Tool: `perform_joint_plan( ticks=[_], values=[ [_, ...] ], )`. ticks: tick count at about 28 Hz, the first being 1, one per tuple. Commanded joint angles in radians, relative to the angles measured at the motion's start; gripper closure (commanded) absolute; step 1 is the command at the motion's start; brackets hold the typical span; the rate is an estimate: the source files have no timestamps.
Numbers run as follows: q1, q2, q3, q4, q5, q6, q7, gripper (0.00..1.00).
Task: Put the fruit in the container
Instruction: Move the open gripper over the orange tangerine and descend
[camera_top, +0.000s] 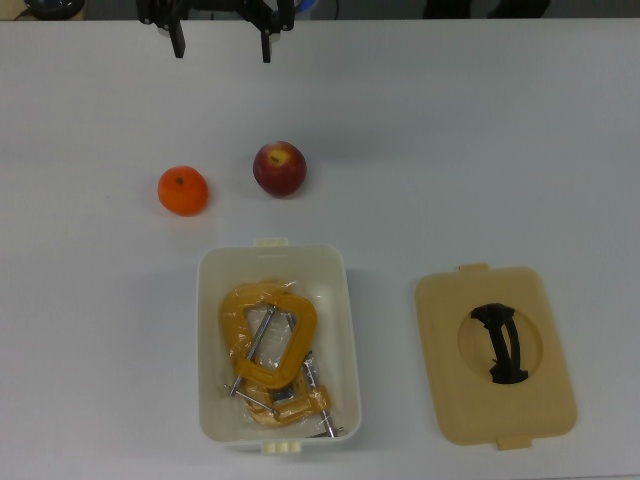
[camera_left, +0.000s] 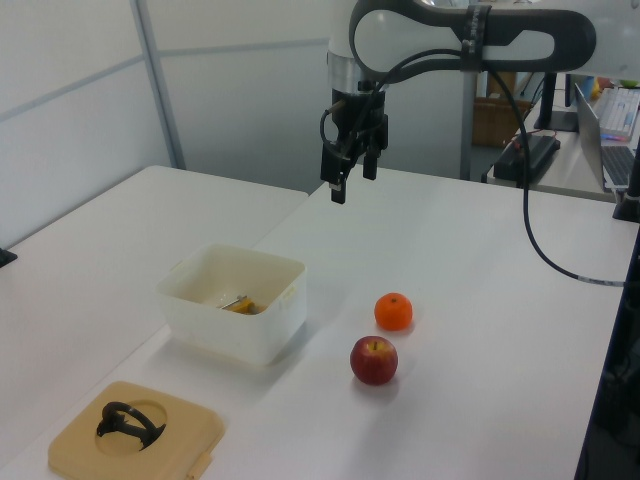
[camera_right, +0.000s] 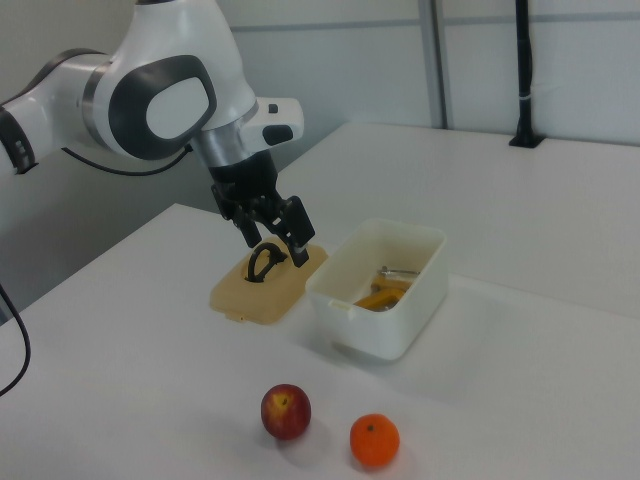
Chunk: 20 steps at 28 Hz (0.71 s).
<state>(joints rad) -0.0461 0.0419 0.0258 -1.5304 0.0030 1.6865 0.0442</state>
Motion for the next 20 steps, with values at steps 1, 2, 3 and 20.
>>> perform_joint_plan(
  ticks=[1,2,3,20],
  values=[
    [-0.030,0.004,-0.004,-0.007,0.047,-0.021,0.017,0.00],
    [-0.034,0.006,-0.004,-0.008,0.049,-0.022,0.017,0.00],
    [-0.035,0.006,-0.004,-0.008,0.049,-0.025,0.019,0.00],
    [-0.123,0.150,-0.007,-0.093,-0.054,-0.019,0.008,0.00]
  ],
)
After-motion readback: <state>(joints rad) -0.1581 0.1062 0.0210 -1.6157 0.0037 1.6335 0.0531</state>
